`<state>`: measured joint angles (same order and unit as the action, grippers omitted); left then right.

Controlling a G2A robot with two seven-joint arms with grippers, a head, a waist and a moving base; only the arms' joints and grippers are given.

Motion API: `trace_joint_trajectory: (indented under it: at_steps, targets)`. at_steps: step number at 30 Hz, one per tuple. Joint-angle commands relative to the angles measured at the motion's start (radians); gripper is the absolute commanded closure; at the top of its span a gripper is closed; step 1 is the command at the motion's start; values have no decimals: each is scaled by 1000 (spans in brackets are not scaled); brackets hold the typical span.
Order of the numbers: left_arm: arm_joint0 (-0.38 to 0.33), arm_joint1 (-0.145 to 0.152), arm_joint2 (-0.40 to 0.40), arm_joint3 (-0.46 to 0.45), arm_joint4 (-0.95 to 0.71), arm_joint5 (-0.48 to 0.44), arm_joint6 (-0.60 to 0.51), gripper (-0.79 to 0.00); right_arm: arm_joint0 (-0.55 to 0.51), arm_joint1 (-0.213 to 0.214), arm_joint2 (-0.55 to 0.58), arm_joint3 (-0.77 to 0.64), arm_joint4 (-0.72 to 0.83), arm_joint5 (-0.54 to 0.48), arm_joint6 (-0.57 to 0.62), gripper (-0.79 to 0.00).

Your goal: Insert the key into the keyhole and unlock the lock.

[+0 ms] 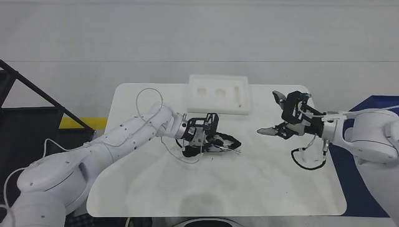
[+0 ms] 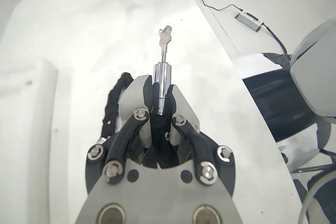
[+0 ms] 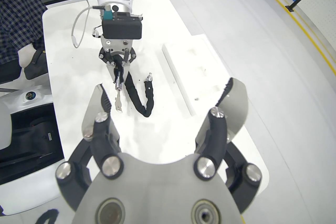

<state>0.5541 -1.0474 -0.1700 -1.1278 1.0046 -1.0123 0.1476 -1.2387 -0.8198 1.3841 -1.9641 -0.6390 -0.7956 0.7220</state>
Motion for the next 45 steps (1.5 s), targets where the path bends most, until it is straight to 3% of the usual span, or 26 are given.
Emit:
trace_joint_trajectory:
  at_steps: [1, 9, 10, 11, 12, 16, 20, 29, 32, 34, 45]
  targets:
    - [15, -1, 0, -16, -80, 0, -130, 0, -15, 5, 21, -11, 5, -6, 10, -785]
    - [27, -16, 0, -54, -318, 0, -475, 0, -40, 13, 31, -29, 10, -34, 20, -785]
    - [26, -18, 0, -56, -343, 0, -510, -188, -39, 13, 28, -29, 10, -37, 20, -785]
    - [25, -20, 0, -57, -371, 0, -540, -631, -38, 13, 25, -28, 9, -40, 20, -785]
    - [23, -22, 0, -55, -398, 0, -573, -785, -36, 13, 21, -26, 10, -43, 19, -785]
    - [3, -31, 0, -46, -489, 0, -649, -785, -25, 14, 8, -11, 6, -57, 15, -785]
    - [-44, -31, 0, -14, -524, 0, -592, -785, -8, 14, -15, 19, 0, -83, 6, -785]
    - [-159, -1, -19, 130, -289, 0, -165, -785, 105, -4, -123, 231, -51, -217, -109, -785]
    - [-199, 6, 0, 169, -183, 0, -10, -785, 163, -17, -190, 320, -17, -217, -207, -785]
    - [-225, 6, 0, 203, -112, 0, 65, -785, 215, -20, -246, 385, -44, -217, -192, -785]
    - [-305, -35, 0, 382, 102, 0, 427, -785, 501, -34, -454, 617, 54, -217, -282, -785]
